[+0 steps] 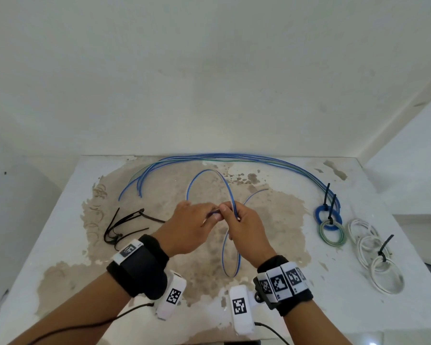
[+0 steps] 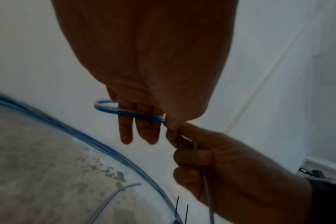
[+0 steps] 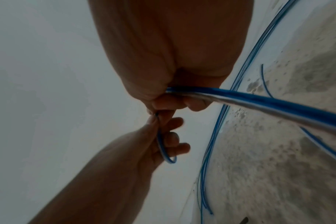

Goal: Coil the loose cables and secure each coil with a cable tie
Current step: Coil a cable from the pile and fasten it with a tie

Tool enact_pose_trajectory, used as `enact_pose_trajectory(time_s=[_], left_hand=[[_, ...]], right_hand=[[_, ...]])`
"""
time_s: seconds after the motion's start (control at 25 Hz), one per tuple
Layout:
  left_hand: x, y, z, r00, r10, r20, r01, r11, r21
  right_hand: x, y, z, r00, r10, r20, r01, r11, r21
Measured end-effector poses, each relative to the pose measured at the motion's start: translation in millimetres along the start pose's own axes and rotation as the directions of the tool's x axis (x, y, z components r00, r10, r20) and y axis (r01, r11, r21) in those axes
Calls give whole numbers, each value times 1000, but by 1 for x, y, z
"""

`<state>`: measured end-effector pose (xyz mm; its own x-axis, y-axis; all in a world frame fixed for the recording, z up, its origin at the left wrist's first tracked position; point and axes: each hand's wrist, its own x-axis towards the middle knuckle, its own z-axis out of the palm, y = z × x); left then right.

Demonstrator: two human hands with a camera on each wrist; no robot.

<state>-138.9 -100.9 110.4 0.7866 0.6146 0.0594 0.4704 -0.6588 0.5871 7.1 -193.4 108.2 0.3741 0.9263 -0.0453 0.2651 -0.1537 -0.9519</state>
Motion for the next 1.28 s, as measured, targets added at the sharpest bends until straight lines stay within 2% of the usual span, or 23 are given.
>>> enact_pose_trajectory(time_s=[0.04, 0.12, 0.2, 0.32, 0.4, 0.52, 0.6, 0.68, 0.88, 0.96, 1.0, 1.08, 1.12, 1.16, 1.28], left_hand=[[1, -2, 1, 999, -36, 31, 39, 995, -90], [2, -4, 2, 982, -188, -8, 179, 946, -270], [1, -8, 2, 930, -366, -35, 297, 805, -513], [3, -5, -1, 864, -483, 140, 374, 431, -821], [4, -1, -6, 831, -499, 248, 388, 199, -900], [7, -4, -17, 780, -499, 376, 310, -213, -926], [9, -9, -24, 776, -456, 437, 266, -391, -881], [10, -14, -31, 778, -429, 460, 231, -486, -843], [9, -25, -38, 762, -421, 491, 268, -486, -832], [7, -23, -36, 773, -385, 504, 323, -444, -836], [6, -20, -34, 781, -369, 504, 349, -411, -842], [4, -14, -31, 794, -353, 495, 389, -332, -859], [3, -10, -29, 797, -353, 490, 406, -287, -868], [3, -6, -27, 798, -360, 483, 421, -240, -875], [0, 4, -24, 804, -392, 447, 454, -79, -887]], right_hand=[[1, -2, 2, 1000, -4, 1, 4, 1000, -21], [3, -2, 4, 999, 38, -17, -38, 998, -44], [3, -5, 6, 996, 92, -12, -91, 996, 14], [-2, -11, 11, 999, -6, 52, 3, 999, 51], [-8, -12, 17, 986, -109, 128, 108, 994, 17], [-14, -2, 24, 957, -183, 225, 203, 977, -70], [-15, 6, 26, 940, -203, 275, 254, 953, -163], [-15, 15, 25, 925, -223, 307, 304, 919, -251], [-13, 29, 15, 891, -225, 395, 400, 802, -445], [-13, 29, 9, 885, -193, 423, 382, 819, -427], [-12, 27, 7, 901, -166, 401, 322, 875, -362], [-9, 16, 6, 966, -59, 253, 100, 983, -153], [-6, 11, 7, 985, -6, 172, 18, 998, -68], [-1, 7, 9, 995, 13, 99, -12, 1000, -16], [6, -1, 11, 997, -65, -33, 65, 998, -2]])
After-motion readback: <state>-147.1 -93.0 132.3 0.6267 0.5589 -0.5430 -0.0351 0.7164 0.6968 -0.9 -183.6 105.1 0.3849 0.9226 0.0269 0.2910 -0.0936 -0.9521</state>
